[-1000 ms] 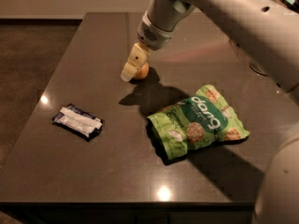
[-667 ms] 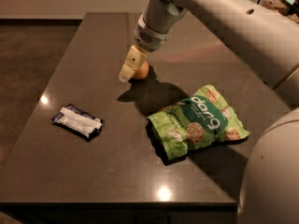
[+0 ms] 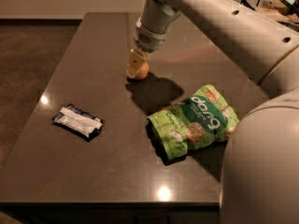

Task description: Pick orange

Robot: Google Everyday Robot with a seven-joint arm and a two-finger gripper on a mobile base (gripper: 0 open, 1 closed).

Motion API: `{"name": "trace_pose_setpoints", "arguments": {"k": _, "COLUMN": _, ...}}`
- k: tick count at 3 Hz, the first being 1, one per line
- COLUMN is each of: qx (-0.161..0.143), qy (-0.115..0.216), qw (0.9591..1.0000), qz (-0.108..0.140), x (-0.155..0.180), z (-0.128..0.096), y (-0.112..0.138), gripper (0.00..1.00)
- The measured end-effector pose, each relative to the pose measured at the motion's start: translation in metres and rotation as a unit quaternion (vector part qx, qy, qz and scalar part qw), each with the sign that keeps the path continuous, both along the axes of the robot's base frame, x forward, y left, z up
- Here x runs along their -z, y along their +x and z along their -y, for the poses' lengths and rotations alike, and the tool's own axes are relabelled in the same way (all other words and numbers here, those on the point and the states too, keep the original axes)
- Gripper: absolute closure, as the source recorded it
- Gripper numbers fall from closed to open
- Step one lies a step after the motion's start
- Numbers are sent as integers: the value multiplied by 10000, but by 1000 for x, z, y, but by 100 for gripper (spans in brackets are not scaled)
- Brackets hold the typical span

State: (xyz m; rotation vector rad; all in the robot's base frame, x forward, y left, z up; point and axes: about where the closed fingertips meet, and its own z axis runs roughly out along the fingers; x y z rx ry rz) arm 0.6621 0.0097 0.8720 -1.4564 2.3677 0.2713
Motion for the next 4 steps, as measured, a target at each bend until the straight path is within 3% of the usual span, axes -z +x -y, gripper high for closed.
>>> {"name": "trace_pose_setpoints", "arguments": {"k": 1, "qx": -16, "qy": -103, "qw": 9999, "qz": 21, "x": -5, "z": 3, "y": 3, "gripper": 63}}
{"name": "trace_pose_setpoints", "arguments": {"k": 2, "qx": -197, "qy": -14, "qw": 9995, "qz": 226, "x": -39, "z": -2, "y": -1, "gripper": 87}}
{"name": "trace_pose_setpoints", "arguments": {"k": 3, "qx": -418, "qy": 141, "qw": 9980, "qz": 459, "x": -85, "z": -9, "y": -10, "gripper": 100}}
{"name": "trace_pose_setpoints", "arguments": {"k": 4, "qx": -540, "qy": 310, "qw": 9957, "qz": 689, "x": -128, "z": -10, "y": -20, "gripper": 100}}
